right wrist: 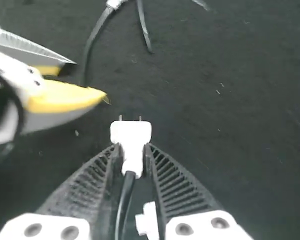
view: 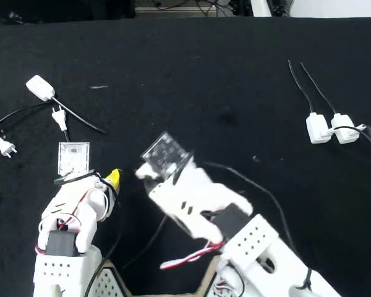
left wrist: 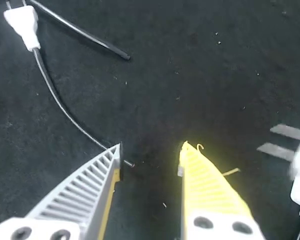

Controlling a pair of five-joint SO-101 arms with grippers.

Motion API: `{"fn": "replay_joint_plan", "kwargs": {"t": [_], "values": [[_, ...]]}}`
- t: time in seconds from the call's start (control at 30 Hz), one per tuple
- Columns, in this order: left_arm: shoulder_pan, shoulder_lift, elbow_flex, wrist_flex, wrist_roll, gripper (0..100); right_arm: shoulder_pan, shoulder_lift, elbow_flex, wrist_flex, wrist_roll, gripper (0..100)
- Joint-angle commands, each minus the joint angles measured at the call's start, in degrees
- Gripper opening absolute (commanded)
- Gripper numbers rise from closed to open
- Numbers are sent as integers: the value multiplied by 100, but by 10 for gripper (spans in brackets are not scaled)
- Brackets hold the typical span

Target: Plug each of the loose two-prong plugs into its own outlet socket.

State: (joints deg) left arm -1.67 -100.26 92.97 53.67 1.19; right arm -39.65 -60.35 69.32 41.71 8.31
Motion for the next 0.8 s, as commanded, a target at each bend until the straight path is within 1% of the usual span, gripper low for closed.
{"fn": "replay_joint_plan", "kwargs": {"t": [0.0, 0.13, 0.2, 0.3, 0.43, 0.57, 0.63, 0.77], "values": [[-22, -53, -277, 18, 9, 195, 352, -127, -796, 747, 747, 11], [-22, -53, -277, 26, 9, 195, 492, -119, -1358, 1802, 2259, 11], [-22, -53, -277, 26, 9, 195, 703, -110, -1648, 2286, 3068, 11], [-22, -53, -277, 26, 9, 195, 1116, 110, -2158, 2910, 3965, 11], [-13, -53, -277, 26, 9, 195, 1424, 989, -2765, 3648, 5037, 11], [-13, -53, -277, 26, 9, 195, 1591, 2097, -3415, 4273, 6365, 11], [-13, -53, -277, 35, 9, 195, 1679, 2633, -3776, 4404, 6840, 11], [-13, -53, -356, 167, 9, 195, 1820, 3530, -4620, 4448, 7165, 11]]}}
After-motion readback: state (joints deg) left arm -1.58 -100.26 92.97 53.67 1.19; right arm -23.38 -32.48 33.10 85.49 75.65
